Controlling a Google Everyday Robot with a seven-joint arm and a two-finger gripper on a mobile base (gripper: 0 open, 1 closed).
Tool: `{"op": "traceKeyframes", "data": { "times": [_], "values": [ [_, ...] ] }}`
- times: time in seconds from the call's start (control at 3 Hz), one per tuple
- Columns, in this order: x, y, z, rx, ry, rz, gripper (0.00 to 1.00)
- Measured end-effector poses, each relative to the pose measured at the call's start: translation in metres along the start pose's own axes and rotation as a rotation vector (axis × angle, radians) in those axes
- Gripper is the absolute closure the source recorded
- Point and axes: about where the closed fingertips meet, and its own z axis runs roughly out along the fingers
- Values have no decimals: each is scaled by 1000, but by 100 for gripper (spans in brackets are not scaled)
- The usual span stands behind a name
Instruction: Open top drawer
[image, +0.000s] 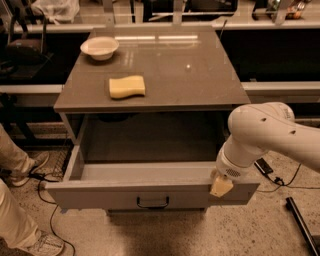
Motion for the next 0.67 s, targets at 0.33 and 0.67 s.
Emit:
{"op": "traceKeyframes", "data": {
  "times": [0.33,0.67],
  "values": [
    [-1,-1,0,0,0,0,100],
    [-1,0,0,1,1,0,82]
  ]
}}
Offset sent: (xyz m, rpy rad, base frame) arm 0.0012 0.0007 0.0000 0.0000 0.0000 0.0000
